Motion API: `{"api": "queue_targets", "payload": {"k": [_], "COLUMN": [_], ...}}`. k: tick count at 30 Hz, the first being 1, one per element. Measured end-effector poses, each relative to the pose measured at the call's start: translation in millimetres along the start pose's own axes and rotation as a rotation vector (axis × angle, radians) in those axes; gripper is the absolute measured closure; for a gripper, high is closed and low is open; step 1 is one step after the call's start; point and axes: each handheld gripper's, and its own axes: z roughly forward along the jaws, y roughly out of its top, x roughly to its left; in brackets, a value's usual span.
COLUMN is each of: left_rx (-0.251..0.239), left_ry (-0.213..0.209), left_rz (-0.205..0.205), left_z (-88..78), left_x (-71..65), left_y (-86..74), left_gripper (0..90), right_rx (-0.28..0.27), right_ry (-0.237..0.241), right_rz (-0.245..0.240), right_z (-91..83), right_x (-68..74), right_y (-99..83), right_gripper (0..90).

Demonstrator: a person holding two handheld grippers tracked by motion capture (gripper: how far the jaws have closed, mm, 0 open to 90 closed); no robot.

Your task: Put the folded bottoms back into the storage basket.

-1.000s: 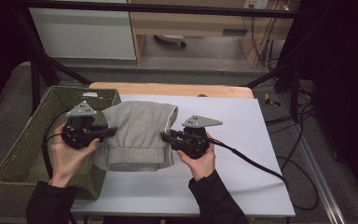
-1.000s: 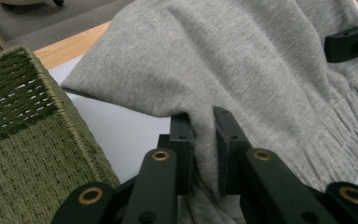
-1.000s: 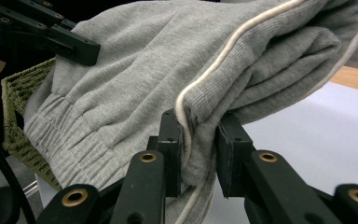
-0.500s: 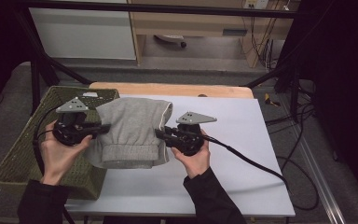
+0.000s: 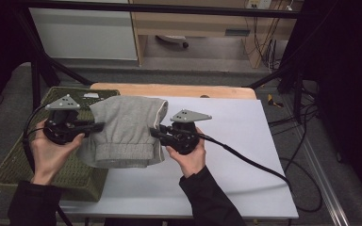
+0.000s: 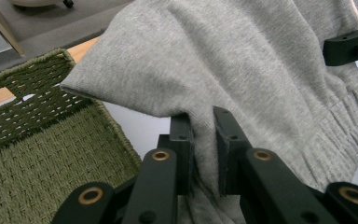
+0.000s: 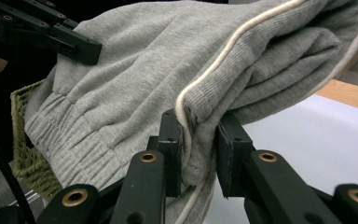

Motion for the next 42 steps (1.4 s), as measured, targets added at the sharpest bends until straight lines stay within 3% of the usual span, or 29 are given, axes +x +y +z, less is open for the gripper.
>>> {"api": "queue_targets", "payload": {"k": [42], "left_rx": [-0.013], "left_ry": [0.067], "left_rz": [-0.048], "left_z": [-38.5], "left_x": [48.1], "left_y": [-16.4], "left_gripper": [79.4], "right_rx": [-0.002], "right_ry": [0.036], "right_rz": [-0.026], "right_z": [53.4], "right_x": [34.1], "right_y": [27.5], "right_gripper": [74.8]}}
